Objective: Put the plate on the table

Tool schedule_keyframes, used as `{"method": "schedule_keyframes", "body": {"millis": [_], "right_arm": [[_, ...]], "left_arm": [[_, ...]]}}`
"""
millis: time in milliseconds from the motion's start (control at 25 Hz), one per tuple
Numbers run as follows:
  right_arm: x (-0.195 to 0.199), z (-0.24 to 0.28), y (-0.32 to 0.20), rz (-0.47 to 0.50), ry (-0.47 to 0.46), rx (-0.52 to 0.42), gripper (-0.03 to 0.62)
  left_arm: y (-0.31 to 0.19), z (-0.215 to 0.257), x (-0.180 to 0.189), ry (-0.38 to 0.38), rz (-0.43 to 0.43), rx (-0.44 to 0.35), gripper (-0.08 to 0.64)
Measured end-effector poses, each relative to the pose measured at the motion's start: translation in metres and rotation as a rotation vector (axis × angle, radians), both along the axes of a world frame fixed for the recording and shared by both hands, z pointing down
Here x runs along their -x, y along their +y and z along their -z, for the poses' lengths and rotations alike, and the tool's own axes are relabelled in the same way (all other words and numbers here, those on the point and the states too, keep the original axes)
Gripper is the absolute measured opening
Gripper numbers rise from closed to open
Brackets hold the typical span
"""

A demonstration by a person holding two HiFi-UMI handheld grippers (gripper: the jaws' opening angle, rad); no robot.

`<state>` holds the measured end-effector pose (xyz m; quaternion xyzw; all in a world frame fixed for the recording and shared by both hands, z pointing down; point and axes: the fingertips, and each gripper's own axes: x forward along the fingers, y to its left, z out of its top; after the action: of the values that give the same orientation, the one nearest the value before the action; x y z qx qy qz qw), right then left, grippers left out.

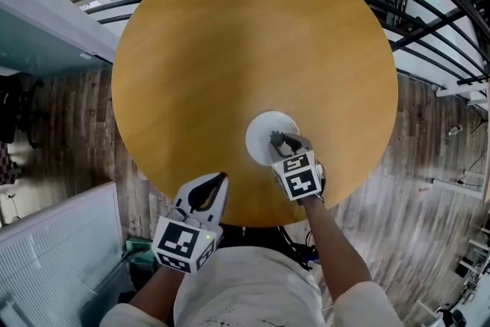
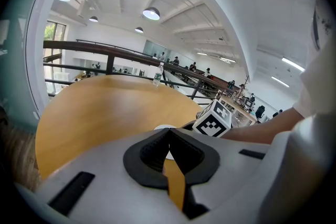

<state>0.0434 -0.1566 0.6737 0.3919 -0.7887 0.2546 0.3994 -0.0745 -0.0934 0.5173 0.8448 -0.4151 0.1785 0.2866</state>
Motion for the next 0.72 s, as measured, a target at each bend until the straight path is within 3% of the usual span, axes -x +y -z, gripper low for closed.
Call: {"method": "schedule_keyframes", "body": {"millis": [720], "right_arm": [[0.0,-0.016,-0.001,0.019,0.053,0.03,0.152]], "left_arm": [[-0.003,-0.005,0.002,0.004,0.005,0.018,0.021]]}}
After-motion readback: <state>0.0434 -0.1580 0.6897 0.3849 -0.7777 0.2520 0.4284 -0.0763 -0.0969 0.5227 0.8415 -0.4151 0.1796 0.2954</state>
